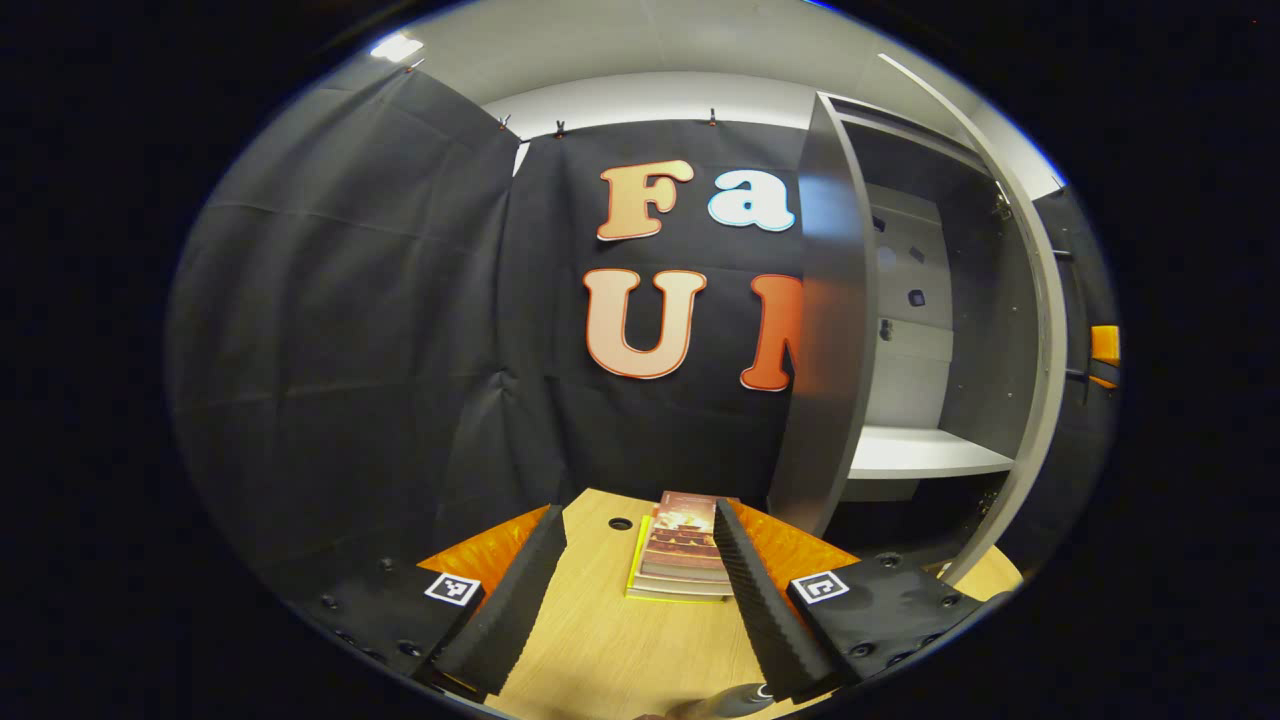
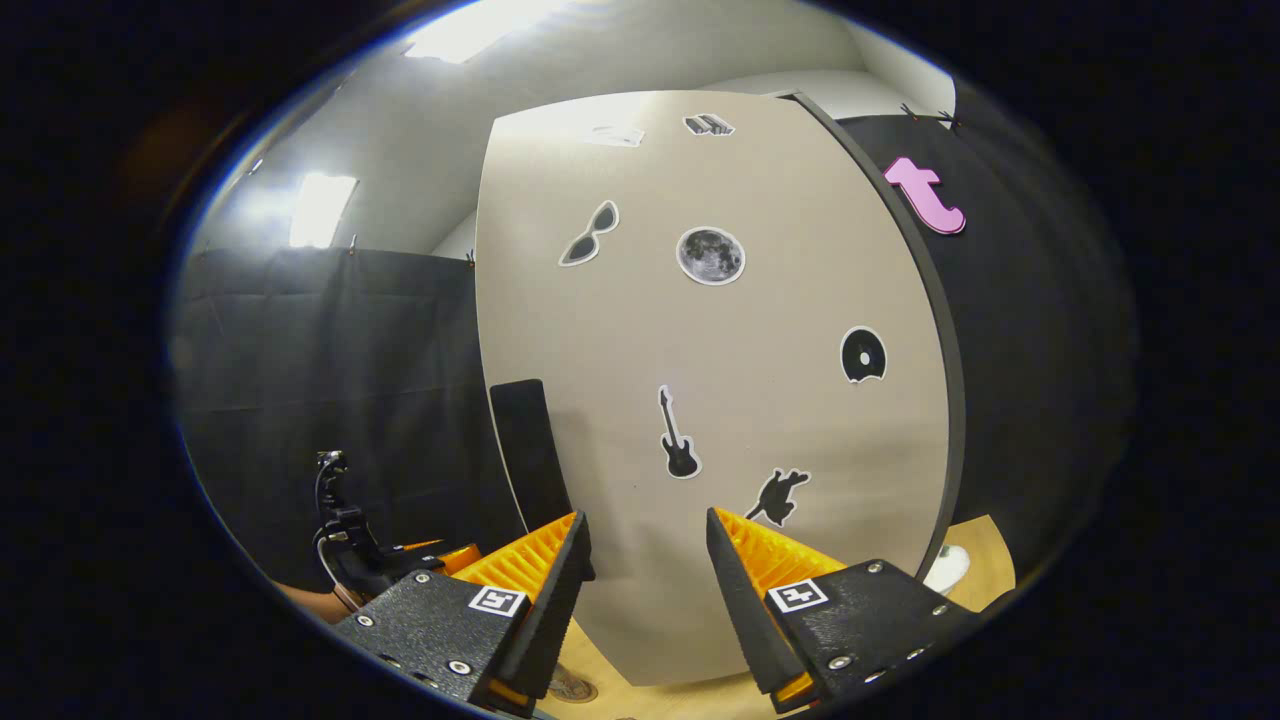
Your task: Open the cabinet door with the right hand, grasp the bottle in the cabinet with the left hand and place it on the coaster, then close the cabinet door with the right hand.
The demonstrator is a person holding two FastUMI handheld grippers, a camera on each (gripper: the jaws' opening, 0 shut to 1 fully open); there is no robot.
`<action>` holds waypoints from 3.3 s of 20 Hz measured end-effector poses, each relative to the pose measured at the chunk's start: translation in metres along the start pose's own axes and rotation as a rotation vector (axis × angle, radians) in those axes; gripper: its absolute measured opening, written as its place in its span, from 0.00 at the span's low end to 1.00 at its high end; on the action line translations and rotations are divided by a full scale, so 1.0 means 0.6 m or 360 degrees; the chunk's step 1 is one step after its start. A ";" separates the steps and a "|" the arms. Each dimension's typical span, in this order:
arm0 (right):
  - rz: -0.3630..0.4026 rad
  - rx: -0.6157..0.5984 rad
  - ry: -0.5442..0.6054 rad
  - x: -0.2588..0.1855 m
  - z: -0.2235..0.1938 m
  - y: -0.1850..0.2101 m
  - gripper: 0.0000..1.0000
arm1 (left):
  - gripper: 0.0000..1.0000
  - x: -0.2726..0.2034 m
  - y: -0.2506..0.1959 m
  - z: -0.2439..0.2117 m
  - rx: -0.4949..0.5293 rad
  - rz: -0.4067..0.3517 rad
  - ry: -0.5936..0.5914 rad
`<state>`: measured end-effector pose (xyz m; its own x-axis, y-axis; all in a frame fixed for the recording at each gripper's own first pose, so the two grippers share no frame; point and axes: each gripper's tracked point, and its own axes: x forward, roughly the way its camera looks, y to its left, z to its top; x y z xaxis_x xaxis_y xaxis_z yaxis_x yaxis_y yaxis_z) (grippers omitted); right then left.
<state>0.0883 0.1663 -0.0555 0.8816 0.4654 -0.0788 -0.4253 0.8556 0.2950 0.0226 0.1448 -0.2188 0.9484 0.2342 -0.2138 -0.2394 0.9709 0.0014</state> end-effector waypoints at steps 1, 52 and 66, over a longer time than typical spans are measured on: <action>-0.0008 -0.0002 0.0006 0.005 0.000 0.003 0.74 | 1.00 -0.002 0.014 0.000 -0.0008 0.0020 0.0002; -0.0669 -0.0269 -0.0075 -0.344 0.010 -0.131 0.86 | 0.97 -0.111 -0.335 0.176 0.0103 -0.0444 -0.0266; -0.0704 -0.0348 -0.0155 -0.392 0.048 -0.096 0.86 | 1.00 -0.141 -0.318 0.219 0.0101 -0.0380 -0.0331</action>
<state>-0.0886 0.0008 -0.0266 0.9977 0.0333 -0.0588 -0.0306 0.9985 0.0464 0.0154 -0.0536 -0.0723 0.9999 -0.0018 -0.0114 0.0022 0.9993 0.0378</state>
